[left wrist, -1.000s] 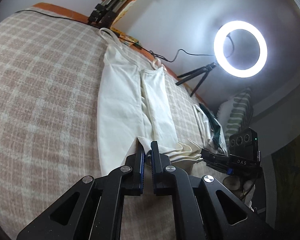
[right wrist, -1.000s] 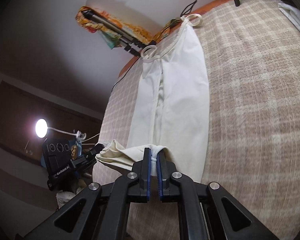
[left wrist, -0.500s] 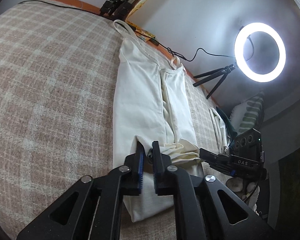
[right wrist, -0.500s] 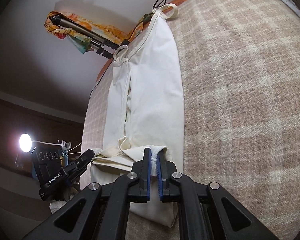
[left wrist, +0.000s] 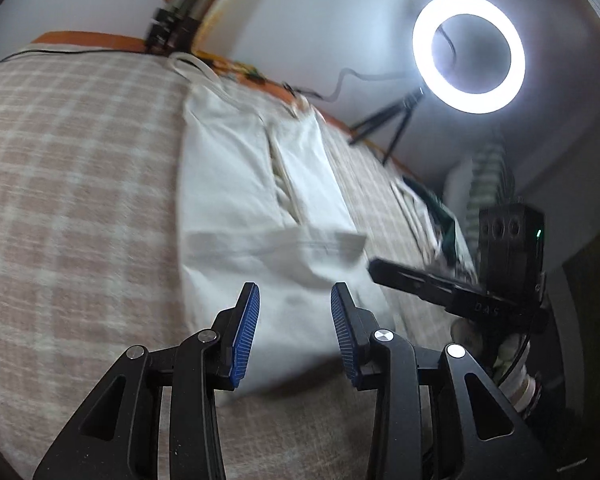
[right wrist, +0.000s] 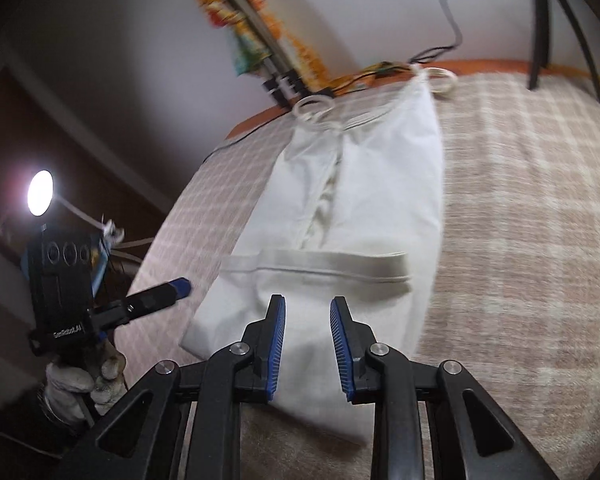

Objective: Fold small clothes
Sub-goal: 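Open both tools and move them up the strip toward the straps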

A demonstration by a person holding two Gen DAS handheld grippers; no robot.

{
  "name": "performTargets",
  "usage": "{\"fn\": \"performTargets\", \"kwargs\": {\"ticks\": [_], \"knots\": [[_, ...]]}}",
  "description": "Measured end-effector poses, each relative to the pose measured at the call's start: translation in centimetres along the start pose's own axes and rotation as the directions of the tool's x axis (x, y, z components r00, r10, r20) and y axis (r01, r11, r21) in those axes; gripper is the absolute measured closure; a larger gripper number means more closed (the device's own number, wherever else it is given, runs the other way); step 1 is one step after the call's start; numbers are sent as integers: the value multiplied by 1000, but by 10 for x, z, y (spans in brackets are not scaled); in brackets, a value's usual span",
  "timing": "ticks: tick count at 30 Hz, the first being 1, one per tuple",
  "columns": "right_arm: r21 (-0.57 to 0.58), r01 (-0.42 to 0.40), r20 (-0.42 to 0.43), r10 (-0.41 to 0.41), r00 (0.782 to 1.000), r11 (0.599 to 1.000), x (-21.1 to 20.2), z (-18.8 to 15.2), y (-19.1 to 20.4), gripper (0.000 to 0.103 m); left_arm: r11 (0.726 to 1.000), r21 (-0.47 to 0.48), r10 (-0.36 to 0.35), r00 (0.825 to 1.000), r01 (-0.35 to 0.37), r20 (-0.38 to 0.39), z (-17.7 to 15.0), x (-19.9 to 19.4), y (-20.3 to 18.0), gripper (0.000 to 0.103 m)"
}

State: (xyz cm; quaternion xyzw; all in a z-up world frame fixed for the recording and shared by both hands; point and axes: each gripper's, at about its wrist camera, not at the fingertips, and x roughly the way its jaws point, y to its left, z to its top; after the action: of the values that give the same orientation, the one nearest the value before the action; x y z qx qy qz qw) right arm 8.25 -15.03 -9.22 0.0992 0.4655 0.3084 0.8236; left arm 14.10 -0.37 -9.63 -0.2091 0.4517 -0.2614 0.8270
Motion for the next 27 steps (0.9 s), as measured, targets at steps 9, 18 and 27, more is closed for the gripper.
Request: {"fn": "performTargets", "kwargs": {"ticks": [9, 18, 27], "knots": [[-131, 212, -41, -219, 975, 969, 31, -12, 5, 87, 971, 141, 195, 981, -191, -11, -5, 29, -8, 68], [-94, 338, -29, -342, 939, 936, 15, -6, -5, 83, 944, 81, 317, 947, -321, 60, 16, 15, 27, 68], [-41, 291, 38, -290, 956, 956, 3, 14, -21, 70, 969, 4, 246, 961, -248, 123, 38, 2, 37, 64]]}}
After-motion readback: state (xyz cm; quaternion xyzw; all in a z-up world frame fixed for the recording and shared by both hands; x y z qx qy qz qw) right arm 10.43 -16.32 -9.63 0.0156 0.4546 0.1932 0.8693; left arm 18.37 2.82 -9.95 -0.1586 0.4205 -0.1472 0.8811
